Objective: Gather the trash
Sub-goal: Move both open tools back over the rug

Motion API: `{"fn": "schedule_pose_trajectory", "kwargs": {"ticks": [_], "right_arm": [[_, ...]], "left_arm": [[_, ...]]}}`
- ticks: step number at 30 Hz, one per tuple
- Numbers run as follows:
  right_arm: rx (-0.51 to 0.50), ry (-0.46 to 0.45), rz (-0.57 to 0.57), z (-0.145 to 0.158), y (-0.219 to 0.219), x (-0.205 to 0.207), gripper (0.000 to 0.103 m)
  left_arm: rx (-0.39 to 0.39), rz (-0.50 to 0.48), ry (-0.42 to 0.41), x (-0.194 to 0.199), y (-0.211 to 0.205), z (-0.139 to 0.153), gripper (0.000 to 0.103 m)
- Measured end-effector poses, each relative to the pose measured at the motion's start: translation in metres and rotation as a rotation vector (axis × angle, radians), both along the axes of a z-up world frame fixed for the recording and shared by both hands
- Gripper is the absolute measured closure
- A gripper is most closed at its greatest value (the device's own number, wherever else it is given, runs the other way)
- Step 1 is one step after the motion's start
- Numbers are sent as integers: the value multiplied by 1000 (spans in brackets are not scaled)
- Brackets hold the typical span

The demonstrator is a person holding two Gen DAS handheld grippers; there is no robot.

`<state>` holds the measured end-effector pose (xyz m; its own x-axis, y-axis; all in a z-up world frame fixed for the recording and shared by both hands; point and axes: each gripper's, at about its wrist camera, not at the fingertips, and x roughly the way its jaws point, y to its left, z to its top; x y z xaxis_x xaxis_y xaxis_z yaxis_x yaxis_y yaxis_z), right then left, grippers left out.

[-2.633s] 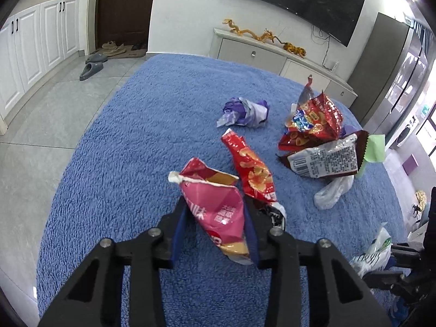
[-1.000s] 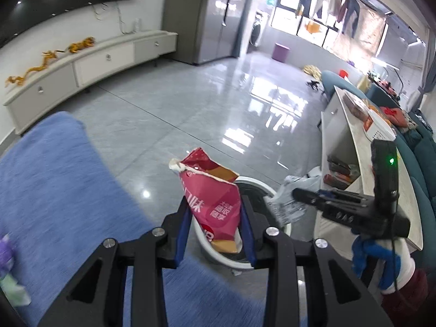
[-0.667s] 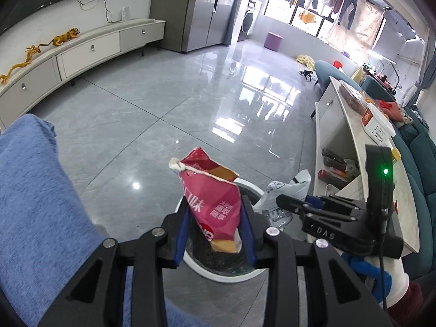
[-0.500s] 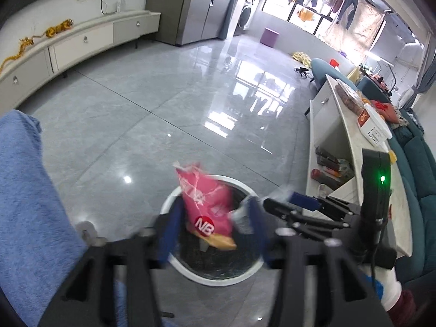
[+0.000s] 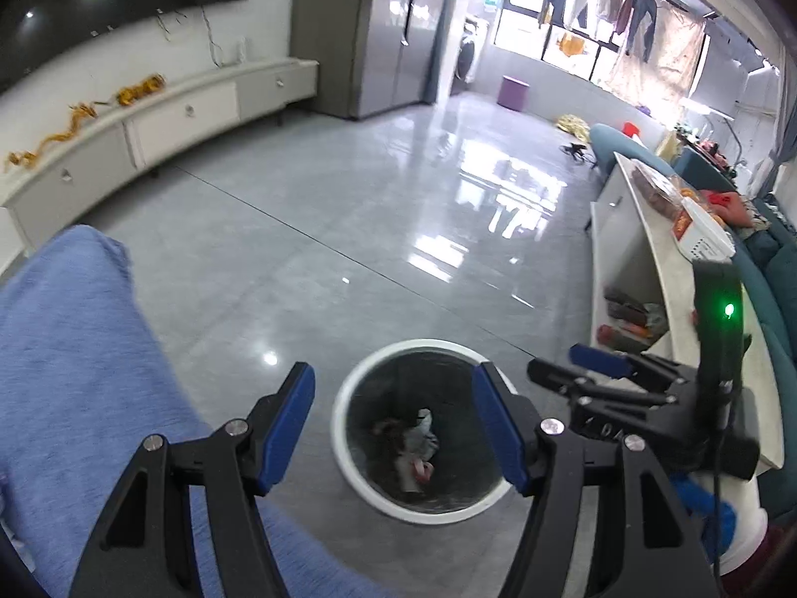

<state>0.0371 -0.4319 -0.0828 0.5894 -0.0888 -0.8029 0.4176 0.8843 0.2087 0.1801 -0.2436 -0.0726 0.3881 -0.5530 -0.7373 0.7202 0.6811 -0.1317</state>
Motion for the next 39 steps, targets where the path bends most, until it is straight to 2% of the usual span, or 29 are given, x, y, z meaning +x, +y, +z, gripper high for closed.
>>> {"fn": "schedule_pose_trajectory", "kwargs": {"ticks": [8, 13, 22, 30, 32, 39], "right_arm": [[-35, -72, 57, 28, 40, 2, 49], [-51, -103, 135, 46, 74, 15, 49], [-37, -162, 280, 72, 139, 34, 49], [-17, -156, 426, 70, 204, 50, 49], [-7, -160, 468, 71, 222, 55, 49], [28, -169, 600, 73, 276, 72, 49]], "left_arm": [[-1, 116, -104, -19, 71, 19, 39], [5, 186, -164, -29, 121, 28, 39], [26, 400, -226, -43, 230, 37, 39], [68, 622, -250, -56, 325, 34, 39], [103, 695, -271, -60, 348, 30, 39], [112, 887, -206, -69, 420, 11, 39]]}}
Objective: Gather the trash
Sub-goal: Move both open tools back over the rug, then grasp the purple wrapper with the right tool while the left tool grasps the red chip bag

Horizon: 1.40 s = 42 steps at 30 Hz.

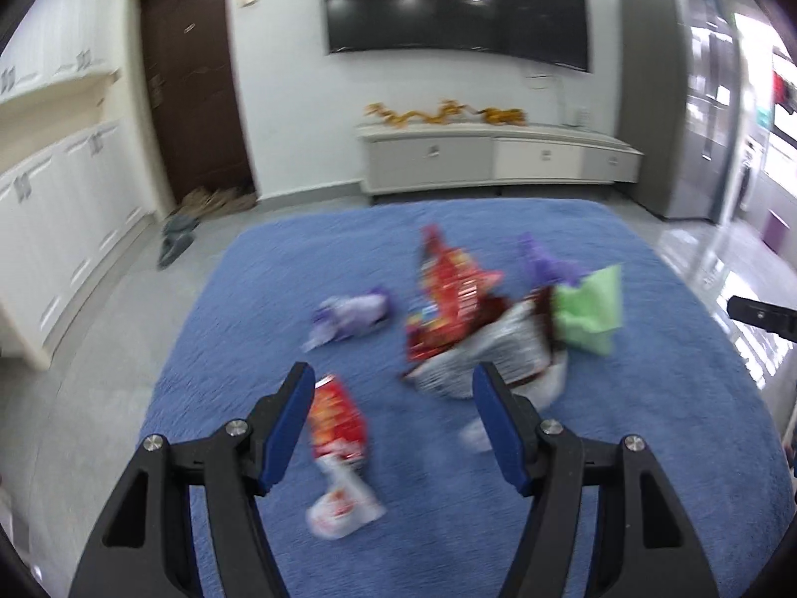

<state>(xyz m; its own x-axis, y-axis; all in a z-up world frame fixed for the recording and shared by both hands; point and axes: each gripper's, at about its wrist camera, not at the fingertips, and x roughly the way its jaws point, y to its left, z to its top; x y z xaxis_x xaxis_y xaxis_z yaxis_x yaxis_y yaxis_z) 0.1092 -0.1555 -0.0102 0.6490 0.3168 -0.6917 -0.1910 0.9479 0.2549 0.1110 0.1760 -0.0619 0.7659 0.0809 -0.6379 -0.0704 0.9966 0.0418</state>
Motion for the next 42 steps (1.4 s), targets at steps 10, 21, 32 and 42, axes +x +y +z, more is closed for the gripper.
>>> {"fn": "schedule_pose_trajectory", "kwargs": {"ticks": [10, 21, 32, 42], "right_arm": [[25, 18, 87, -6, 42, 46, 49], [59, 65, 191, -20, 88, 106, 49], [82, 135, 241, -43, 109, 117, 49], [112, 142, 280, -43, 118, 111, 69]], "left_arm": [[-65, 81, 99, 6, 38, -32, 39], [-122, 82, 131, 11, 55, -48, 43], [-175, 45, 145, 9, 59, -51, 61], [-202, 7, 141, 8, 58, -49, 80]]}}
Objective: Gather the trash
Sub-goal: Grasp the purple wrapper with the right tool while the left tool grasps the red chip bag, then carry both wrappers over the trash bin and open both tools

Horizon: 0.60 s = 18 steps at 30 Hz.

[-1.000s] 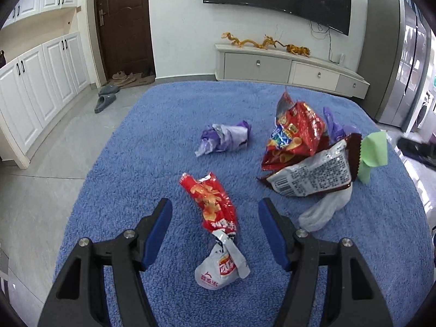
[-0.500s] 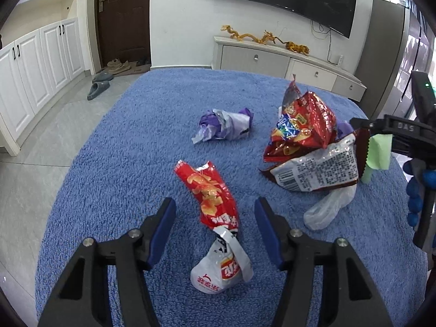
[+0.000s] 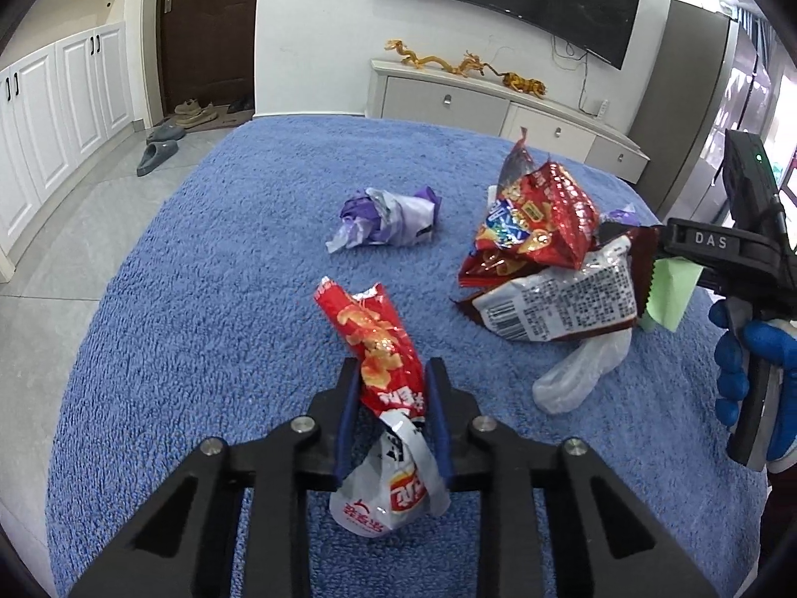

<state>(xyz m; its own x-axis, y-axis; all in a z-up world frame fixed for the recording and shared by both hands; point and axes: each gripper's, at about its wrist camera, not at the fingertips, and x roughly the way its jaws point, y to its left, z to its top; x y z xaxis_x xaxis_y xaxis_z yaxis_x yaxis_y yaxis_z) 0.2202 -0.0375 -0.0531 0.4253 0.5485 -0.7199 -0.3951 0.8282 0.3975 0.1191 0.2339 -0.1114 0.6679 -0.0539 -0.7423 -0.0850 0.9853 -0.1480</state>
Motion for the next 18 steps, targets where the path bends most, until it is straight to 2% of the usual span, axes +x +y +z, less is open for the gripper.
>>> {"fn": "schedule_pose_trajectory", "kwargs": {"ticks": [12, 18], "right_arm": [[-3, -134, -82, 35, -31, -32, 70], [-14, -165, -118, 44, -52, -55, 71]], "left_arm": [[-10, -13, -43, -14, -8, 15, 84], [-5, -50, -73, -25, -22, 28, 84]]}}
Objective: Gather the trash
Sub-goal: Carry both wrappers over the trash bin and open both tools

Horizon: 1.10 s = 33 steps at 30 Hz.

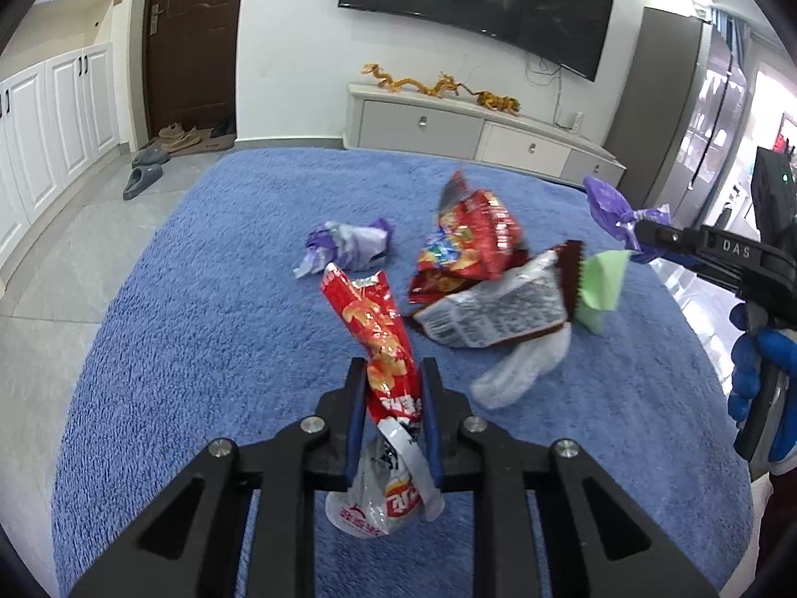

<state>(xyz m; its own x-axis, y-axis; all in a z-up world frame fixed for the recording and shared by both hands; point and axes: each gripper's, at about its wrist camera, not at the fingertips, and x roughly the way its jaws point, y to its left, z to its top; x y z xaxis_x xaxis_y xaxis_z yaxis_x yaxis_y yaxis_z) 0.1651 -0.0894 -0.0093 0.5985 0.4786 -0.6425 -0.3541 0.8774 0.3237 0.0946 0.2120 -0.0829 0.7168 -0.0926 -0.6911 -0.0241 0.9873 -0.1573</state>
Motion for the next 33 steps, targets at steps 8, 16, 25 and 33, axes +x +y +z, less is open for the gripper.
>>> {"fn": "schedule_pose_trajectory", "kwargs": {"ticks": [8, 16, 25, 33], "right_arm": [[6, 4, -53, -3, -34, -31, 71], [-9, 7, -91, -5, -59, -62, 71], [-17, -4, -122, -7, -80, -89, 71], [-45, -25, -161, -4, -98, -109, 71]], "left_arm": [[20, -91, -27, -16, -32, 15, 84], [35, -190, -48, -30, -70, 24, 84], [61, -289, -72, -36, -99, 33, 84], [80, -361, -91, -31, -124, 39, 84]]}}
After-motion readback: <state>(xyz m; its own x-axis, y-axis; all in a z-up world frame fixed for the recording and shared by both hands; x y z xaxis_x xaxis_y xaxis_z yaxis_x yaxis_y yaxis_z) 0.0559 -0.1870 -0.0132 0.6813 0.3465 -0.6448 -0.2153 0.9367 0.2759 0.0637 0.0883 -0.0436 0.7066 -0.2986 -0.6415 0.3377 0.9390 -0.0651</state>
